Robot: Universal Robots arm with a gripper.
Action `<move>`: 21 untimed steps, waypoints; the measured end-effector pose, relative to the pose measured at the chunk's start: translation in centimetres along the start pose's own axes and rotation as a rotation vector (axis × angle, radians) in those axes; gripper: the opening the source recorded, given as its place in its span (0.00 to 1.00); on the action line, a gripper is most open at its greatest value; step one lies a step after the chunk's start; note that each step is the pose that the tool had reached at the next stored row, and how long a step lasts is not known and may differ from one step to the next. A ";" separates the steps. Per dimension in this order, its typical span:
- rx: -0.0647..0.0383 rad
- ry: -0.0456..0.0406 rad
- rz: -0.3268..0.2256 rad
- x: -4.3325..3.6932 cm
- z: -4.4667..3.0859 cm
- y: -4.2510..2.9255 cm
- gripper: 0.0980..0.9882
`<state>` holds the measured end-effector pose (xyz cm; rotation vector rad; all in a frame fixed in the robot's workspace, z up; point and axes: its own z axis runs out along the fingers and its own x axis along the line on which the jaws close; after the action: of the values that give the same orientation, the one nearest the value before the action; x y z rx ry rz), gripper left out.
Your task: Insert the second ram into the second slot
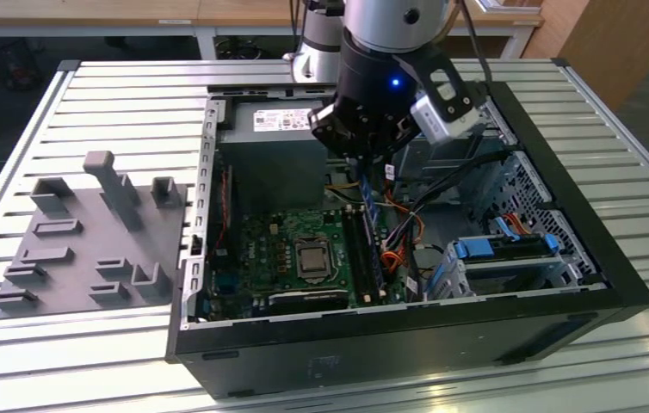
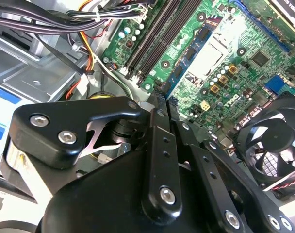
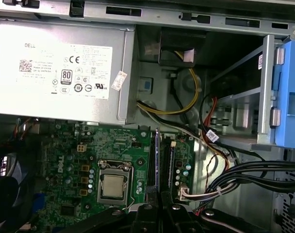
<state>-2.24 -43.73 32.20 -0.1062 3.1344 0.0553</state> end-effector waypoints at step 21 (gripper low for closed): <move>0.000 0.0005 0.000 0.03 0.78 -0.33 0.04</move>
<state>-2.24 -44.03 31.41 -0.1062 3.1349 0.0556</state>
